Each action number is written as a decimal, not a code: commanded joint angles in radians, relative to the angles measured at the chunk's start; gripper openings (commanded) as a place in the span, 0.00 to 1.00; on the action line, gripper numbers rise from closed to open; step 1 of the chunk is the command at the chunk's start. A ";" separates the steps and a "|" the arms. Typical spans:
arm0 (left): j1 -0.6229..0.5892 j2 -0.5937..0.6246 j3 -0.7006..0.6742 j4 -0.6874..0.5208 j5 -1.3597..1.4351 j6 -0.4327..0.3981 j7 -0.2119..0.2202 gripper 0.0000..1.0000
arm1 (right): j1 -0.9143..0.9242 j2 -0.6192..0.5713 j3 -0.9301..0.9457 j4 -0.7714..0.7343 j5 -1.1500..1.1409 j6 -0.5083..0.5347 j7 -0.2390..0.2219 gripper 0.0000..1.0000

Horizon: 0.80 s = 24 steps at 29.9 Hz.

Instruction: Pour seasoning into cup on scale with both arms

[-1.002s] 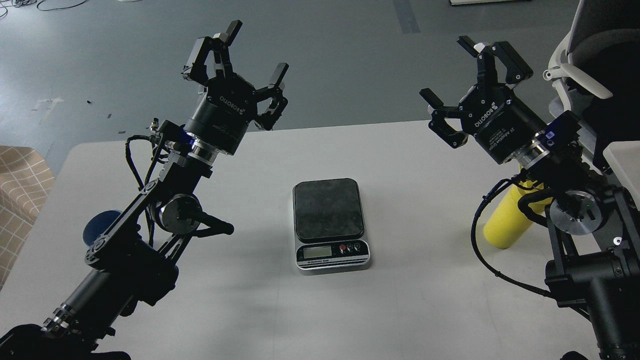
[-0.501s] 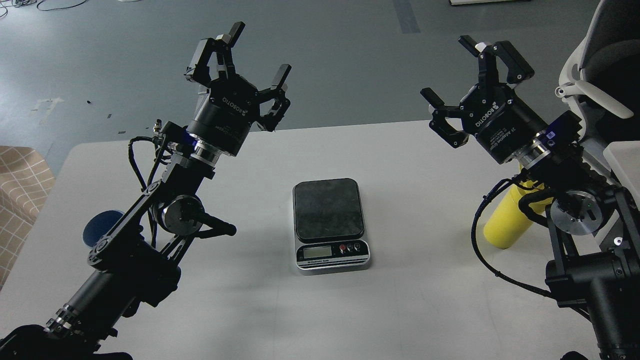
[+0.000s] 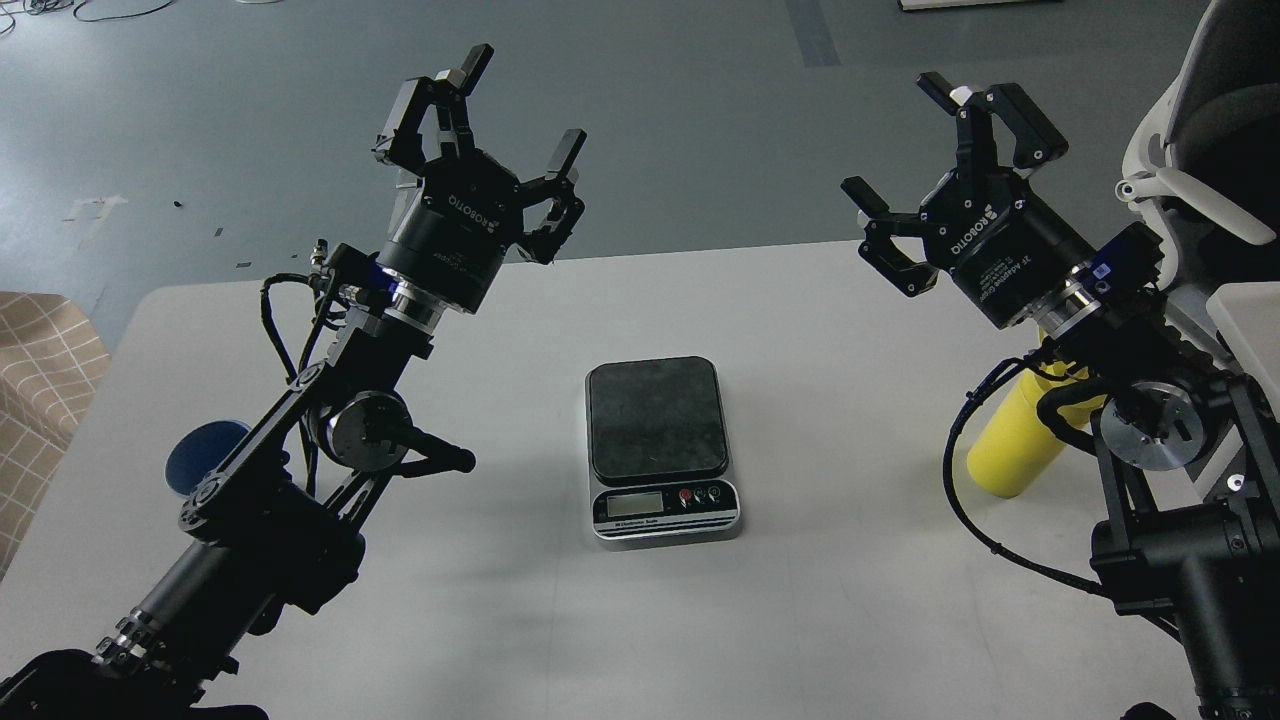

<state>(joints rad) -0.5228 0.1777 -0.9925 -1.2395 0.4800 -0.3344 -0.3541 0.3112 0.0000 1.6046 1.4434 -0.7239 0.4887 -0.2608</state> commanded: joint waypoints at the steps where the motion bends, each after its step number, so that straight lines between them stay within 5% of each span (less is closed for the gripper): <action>1: 0.001 -0.001 0.002 0.000 0.000 -0.002 0.001 0.99 | 0.000 0.000 0.000 0.000 0.000 0.000 0.000 1.00; 9: -0.022 0.022 0.014 0.000 0.009 -0.008 0.003 0.99 | -0.001 0.000 0.000 -0.004 -0.002 0.000 0.000 1.00; 17: -0.181 0.221 0.035 -0.028 0.345 -0.018 -0.005 0.99 | -0.008 0.000 0.002 -0.005 -0.002 0.000 0.000 1.00; 24: -0.187 0.428 0.035 -0.115 0.496 -0.092 -0.034 0.99 | -0.012 0.000 0.002 -0.001 -0.002 0.000 0.002 1.00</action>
<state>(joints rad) -0.7131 0.5058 -0.9567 -1.2942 0.9329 -0.4074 -0.3700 0.2997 0.0000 1.6061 1.4391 -0.7256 0.4887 -0.2593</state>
